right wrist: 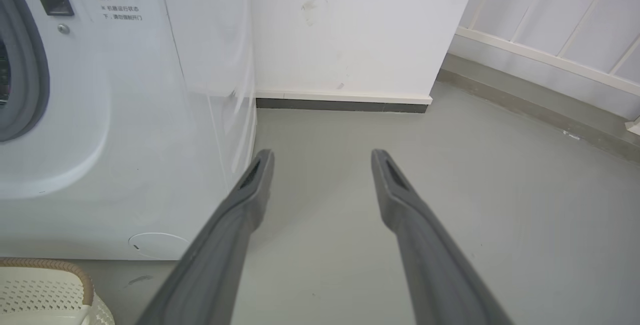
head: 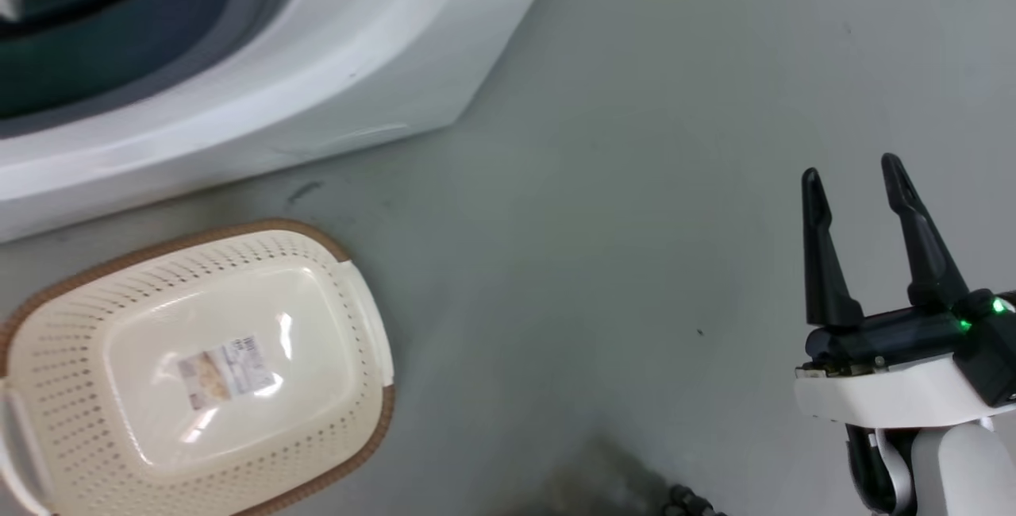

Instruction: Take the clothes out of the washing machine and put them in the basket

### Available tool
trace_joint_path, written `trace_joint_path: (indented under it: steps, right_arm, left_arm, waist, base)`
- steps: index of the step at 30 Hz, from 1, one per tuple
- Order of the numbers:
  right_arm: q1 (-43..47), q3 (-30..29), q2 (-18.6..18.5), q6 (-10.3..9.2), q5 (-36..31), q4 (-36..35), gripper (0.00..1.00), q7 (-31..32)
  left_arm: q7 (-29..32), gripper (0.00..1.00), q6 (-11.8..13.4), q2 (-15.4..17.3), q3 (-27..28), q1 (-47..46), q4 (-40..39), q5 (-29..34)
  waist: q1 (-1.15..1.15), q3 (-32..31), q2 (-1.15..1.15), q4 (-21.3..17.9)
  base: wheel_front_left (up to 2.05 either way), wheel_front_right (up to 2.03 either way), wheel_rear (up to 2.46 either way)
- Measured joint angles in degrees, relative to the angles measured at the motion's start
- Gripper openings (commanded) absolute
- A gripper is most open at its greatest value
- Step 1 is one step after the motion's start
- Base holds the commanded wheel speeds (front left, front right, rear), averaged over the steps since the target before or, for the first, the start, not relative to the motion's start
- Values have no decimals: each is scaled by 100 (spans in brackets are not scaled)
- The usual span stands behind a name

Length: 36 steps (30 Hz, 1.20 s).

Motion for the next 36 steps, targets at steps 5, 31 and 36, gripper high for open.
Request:
trace_joint_path:
  steps: [5,31,36]
  right_arm:
    - [38,-155,1,0,-158,101,100,0]
    - [616,-526,1,0,-479,410,100,0]
    - [707,-572,0,0,-523,452,100,0]
  left_arm:
    - [-612,0,-16,-408,-19,643,178,-234]
    - [-2236,0,422,-1027,256,3186,-2441,-40]
    - [-2242,0,576,-1003,589,3850,-3537,75]
  waist:
    - [0,-491,0,239]
    - [0,-2480,0,1321]
    - [0,-2759,0,1465]
  base:
    - [0,0,0]
    - [0,0,0]
    - [0,0,0]
